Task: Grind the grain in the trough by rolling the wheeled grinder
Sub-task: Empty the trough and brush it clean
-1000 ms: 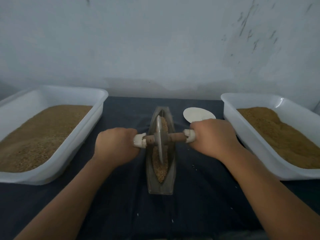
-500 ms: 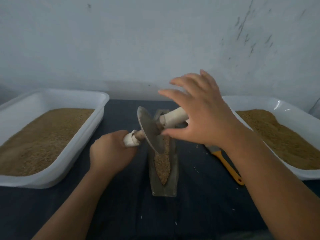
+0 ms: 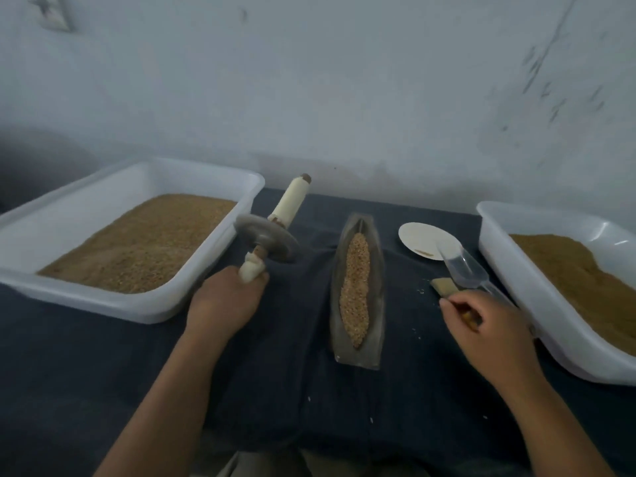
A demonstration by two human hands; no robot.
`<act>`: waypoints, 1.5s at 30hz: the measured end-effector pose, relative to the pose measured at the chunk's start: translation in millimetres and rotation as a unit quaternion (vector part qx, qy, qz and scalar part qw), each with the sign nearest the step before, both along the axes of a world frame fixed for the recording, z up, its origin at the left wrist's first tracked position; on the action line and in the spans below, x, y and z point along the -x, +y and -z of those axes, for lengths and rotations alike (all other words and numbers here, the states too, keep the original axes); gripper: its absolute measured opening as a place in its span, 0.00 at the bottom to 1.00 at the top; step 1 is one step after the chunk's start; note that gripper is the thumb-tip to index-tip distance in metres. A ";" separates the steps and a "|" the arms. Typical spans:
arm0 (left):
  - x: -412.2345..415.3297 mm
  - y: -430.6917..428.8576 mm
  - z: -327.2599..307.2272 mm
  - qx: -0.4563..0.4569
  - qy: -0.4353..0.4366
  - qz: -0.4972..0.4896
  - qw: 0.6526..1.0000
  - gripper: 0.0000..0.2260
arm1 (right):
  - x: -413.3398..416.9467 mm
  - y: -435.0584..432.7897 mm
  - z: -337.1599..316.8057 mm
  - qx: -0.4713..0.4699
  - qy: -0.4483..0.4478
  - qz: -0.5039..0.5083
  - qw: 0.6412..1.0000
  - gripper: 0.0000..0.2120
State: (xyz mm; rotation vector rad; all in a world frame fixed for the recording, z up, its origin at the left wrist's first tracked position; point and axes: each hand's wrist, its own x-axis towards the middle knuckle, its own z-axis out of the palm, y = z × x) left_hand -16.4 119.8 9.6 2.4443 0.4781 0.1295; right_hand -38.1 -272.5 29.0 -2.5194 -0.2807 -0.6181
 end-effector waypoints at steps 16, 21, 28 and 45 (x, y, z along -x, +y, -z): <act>12.0 -20.6 -6.8 -0.124 0.023 -0.031 0.992 0.28 | -10.1 52.1 -4.9 -0.166 0.318 0.011 0.934 0.24; 59.0 -42.7 -23.4 -0.099 -0.209 -0.019 0.973 0.12 | -24.4 88.8 -7.9 -0.168 0.339 -0.045 0.925 0.30; 7.9 -108.0 -42.9 0.301 0.072 0.130 0.942 0.27 | -21.3 99.1 5.8 -0.241 0.292 -0.037 0.925 0.09; 15.0 -138.8 -27.9 0.702 0.084 0.057 0.704 0.26 | 15.0 21.1 -16.1 -0.007 0.119 0.062 0.991 0.31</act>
